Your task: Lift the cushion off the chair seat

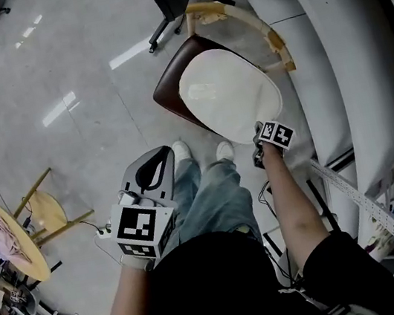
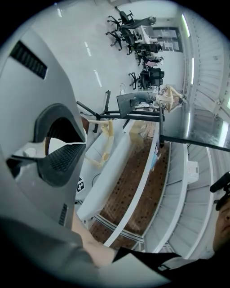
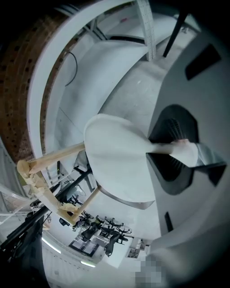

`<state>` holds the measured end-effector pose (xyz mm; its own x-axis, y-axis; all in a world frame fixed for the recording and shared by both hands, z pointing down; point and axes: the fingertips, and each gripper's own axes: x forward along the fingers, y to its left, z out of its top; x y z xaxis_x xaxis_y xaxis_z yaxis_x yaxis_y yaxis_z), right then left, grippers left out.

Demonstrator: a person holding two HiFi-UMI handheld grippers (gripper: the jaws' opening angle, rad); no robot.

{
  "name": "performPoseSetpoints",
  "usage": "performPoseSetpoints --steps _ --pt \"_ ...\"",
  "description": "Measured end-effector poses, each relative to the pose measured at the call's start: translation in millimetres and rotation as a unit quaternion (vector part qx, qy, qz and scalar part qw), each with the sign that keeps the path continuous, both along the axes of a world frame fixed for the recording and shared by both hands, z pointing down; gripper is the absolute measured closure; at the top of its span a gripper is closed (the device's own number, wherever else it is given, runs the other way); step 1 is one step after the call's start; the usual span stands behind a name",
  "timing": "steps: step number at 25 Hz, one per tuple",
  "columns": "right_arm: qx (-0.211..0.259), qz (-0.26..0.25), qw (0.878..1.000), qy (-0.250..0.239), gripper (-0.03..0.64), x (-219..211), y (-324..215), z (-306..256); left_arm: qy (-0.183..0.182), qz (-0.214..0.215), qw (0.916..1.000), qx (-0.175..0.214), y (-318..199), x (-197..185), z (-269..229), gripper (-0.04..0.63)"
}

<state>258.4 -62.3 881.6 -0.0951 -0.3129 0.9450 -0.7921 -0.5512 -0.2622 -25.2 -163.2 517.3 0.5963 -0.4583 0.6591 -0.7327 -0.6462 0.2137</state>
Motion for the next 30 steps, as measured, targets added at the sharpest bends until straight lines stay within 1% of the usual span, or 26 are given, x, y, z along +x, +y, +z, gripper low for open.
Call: performPoseSetpoints --steps 3,8,16,25,30 --pt "-0.003 -0.006 1.000 0.019 0.554 1.5 -6.6 -13.2 0.017 -0.001 0.9998 -0.004 -0.8 0.5 -5.7 0.580" --pt "0.009 -0.015 0.999 0.039 0.554 -2.3 -20.4 -38.3 0.020 0.001 0.9997 -0.016 4.2 -2.9 -4.9 0.580" --pt "0.034 -0.037 0.998 0.040 0.554 -13.1 -37.4 -77.2 0.029 -0.007 0.9994 -0.019 -2.4 -4.4 -14.1 0.580" --pt "0.074 -0.065 0.995 0.035 0.557 -32.5 -65.6 -134.8 0.061 -0.013 0.9980 -0.013 -14.5 -0.8 -29.8 0.580" --pt "0.086 -0.087 0.992 0.031 0.557 -40.9 -79.1 -167.6 0.069 -0.001 0.9976 -0.007 -22.4 7.5 -39.1 0.580"
